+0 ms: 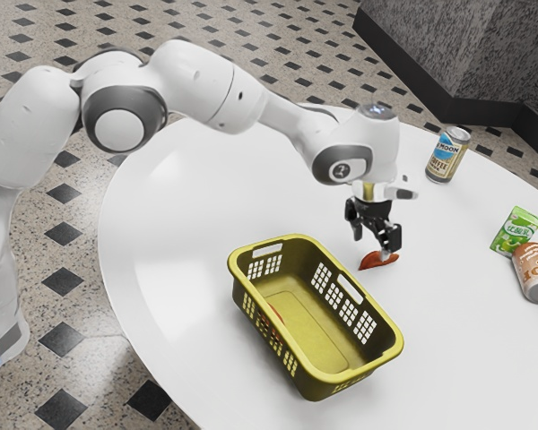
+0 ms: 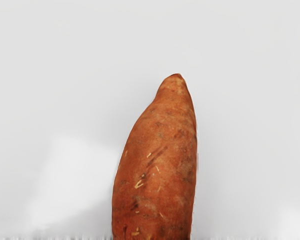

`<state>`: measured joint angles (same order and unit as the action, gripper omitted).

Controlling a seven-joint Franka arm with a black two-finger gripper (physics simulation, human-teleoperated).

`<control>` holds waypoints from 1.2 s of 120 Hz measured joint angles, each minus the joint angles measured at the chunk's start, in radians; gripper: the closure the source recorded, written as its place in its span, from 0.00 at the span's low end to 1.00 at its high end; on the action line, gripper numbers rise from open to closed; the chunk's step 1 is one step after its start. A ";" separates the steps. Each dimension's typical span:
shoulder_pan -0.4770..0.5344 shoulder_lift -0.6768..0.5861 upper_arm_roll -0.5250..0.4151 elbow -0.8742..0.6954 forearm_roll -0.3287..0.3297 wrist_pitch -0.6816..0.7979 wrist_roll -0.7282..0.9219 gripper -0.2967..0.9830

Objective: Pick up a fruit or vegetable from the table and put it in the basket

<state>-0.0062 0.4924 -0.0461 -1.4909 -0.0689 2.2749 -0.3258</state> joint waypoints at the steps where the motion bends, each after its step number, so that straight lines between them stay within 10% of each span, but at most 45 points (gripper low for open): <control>1: -0.001 0.000 0.000 0.000 -0.001 0.000 -0.001 0.27; 144: 0.022 0.023 -0.014 0.008 -0.013 0.029 -0.029 0.27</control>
<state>0.0153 0.5158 -0.0600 -1.4825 -0.0817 2.3042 -0.3552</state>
